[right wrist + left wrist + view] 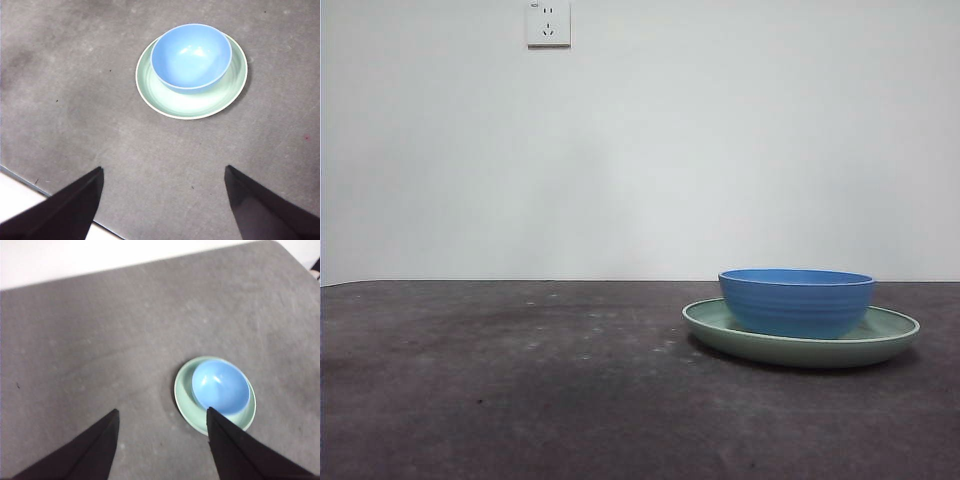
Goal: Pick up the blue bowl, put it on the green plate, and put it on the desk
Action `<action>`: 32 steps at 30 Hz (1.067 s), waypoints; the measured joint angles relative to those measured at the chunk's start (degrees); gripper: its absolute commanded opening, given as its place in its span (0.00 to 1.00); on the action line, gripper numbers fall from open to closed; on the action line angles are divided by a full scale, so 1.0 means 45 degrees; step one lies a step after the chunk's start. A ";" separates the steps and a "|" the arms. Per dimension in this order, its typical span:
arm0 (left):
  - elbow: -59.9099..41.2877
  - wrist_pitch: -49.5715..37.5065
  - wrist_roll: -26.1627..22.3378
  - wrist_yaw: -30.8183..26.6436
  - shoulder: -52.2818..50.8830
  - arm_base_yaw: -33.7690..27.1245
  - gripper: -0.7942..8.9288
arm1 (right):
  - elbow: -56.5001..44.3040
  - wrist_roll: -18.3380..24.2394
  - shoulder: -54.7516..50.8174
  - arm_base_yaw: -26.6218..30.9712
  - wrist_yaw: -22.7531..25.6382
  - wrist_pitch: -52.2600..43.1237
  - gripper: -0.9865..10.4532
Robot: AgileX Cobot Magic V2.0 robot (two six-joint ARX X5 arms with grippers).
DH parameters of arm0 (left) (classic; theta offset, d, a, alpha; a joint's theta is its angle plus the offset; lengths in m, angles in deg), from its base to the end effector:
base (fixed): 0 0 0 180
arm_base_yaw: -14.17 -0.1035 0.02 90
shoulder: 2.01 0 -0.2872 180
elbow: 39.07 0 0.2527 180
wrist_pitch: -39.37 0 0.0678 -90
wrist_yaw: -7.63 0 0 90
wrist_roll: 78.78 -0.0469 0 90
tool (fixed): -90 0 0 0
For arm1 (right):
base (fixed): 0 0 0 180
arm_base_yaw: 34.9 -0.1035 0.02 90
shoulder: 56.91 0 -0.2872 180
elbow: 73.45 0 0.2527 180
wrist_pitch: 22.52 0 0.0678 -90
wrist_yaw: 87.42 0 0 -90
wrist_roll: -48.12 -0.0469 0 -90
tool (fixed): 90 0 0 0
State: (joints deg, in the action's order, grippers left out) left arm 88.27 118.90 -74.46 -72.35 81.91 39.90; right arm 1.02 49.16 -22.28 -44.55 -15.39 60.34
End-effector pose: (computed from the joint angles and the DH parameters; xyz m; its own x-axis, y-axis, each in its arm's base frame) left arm 0.2354 -0.1225 0.4956 0.6411 -0.5021 -0.5803 0.5126 0.8430 -0.1631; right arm 0.0566 0.0243 0.3519 0.6339 0.4207 -0.6490 -0.3940 0.8977 0.1972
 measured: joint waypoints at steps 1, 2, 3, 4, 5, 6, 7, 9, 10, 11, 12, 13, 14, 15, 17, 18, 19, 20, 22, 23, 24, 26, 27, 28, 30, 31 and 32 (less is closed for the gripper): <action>-0.0777 -0.0379 -0.0010 0.0209 -0.0408 -0.0005 0.38 | 0.0000 0.0000 0.0000 0.0000 0.0005 0.0000 0.42; -0.1889 -0.0986 -0.0049 0.0573 -0.1005 -0.0015 0.38 | 0.0000 0.0000 0.0000 0.0000 0.0005 0.0000 0.42; -0.2749 -0.1477 -0.0058 0.0879 -0.1477 -0.0019 0.38 | 0.0000 0.0000 0.0000 0.0000 0.0005 0.0000 0.42; -0.3657 -0.1972 -0.0073 0.1175 -0.1982 -0.0024 0.38 | 0.0000 0.0000 0.0000 0.0000 0.0005 0.0000 0.42; -0.4624 -0.2433 -0.0083 0.1467 -0.2516 -0.0015 0.37 | 0.0000 0.0000 0.0000 0.0000 0.0000 0.0000 0.42; -0.5523 -0.2817 -0.0083 0.1671 -0.3011 -0.0005 0.37 | 0.0000 0.0000 0.0000 0.0000 0.0005 0.0000 0.42; -0.6246 -0.3079 -0.0083 0.1807 -0.3385 0.0010 0.37 | 0.0000 0.0000 0.0000 0.0000 0.0005 0.0000 0.42; -0.7742 -0.3458 -0.0083 0.2108 -0.4056 0.0044 0.37 | 0.0000 0.0000 0.0000 0.0000 0.0005 0.0000 0.42; -0.8359 -0.3585 -0.0087 0.2239 -0.4274 0.0044 0.37 | 0.0000 0.0000 0.0000 0.0000 0.0000 0.0000 0.42; -0.9029 -0.3735 -0.0087 0.2497 -0.4483 0.0044 0.37 | 0.0000 0.0000 0.0000 0.0000 0.0000 0.0000 0.42; -0.9554 -0.3910 -0.0092 0.2778 -0.4648 0.0044 0.37 | 0.0000 0.0000 0.0000 0.0000 0.0000 0.0000 0.42; -1.0006 -0.4041 -0.0112 0.3075 -0.4794 0.0044 0.37 | 0.0000 0.0000 0.0000 0.0000 0.0000 0.0000 0.42; -1.0574 -0.4265 -0.0194 0.3526 -0.5013 0.0049 0.37 | 0.0000 0.0000 0.0000 0.0000 0.0005 0.0000 0.42; -1.0987 -0.4449 -0.0248 0.3876 -0.5207 0.0049 0.37 | 0.0000 0.0000 0.0000 0.0000 0.0000 0.0000 0.42; -1.1793 -0.4896 -0.0379 0.4653 -0.5629 0.0073 0.37 | 0.0000 0.0000 0.0000 0.0000 0.0005 0.0000 0.42; -1.2080 -0.5047 -0.0423 0.4983 -0.5780 0.0092 0.37 | 0.0000 0.0000 0.0000 0.0000 0.0005 0.0000 0.42; -1.2337 -0.5183 -0.0452 0.5270 -0.5897 0.0097 0.37 | 0.0000 0.0000 0.0000 0.0000 0.0000 0.0000 0.42; -1.2619 -0.5255 -0.0486 0.5455 -0.6003 0.0146 0.37 | 0.0000 0.0000 0.0000 0.0000 0.0000 0.0000 0.42; -1.2871 -0.5236 -0.0539 0.5503 -0.6023 0.0204 0.37 | 0.0000 -0.0005 0.0000 0.0000 0.0000 0.0000 0.42; -1.2939 -0.5187 -0.0568 0.5508 -0.6008 0.0243 0.37 | 0.0000 -0.0005 0.0000 0.0000 0.0000 0.0000 0.42; -1.2949 -0.5149 -0.0583 0.5508 -0.6003 0.0262 0.37 | 0.0000 -0.0005 0.0000 0.0000 0.0000 0.0005 0.42; -1.2949 -0.5192 -0.0661 0.5523 -0.6003 0.0345 0.37 | 0.0000 -0.0019 0.0000 0.0000 0.0000 0.0000 0.42; -1.2949 -0.5221 -0.0670 0.5537 -0.6003 0.0389 0.37 | 0.0000 -0.0034 0.0000 0.0000 0.0000 0.0000 0.42; -1.2949 -0.5251 -0.0685 0.5542 -0.6003 0.0427 0.37 | 0.0000 -0.0053 0.0000 0.0000 -0.0005 0.0000 0.42; -1.2949 -0.5260 -0.0738 0.5581 -0.6003 0.0486 0.37 | 0.0000 -0.0097 0.0000 0.0000 -0.0005 0.0000 0.42; -1.2949 -0.5260 -0.0748 0.5581 -0.6003 0.0486 0.37 | 0.0000 -0.0102 0.0000 0.0000 -0.0005 0.0000 0.42; -1.2949 -0.5270 -0.0753 0.5581 -0.6003 0.0486 0.37 | 0.0000 -0.0107 0.0000 0.0000 -0.0005 0.0005 0.42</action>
State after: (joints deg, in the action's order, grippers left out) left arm 30.00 95.19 -77.85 -47.23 54.89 42.09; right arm 1.02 48.68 -22.28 -44.55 -15.42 60.36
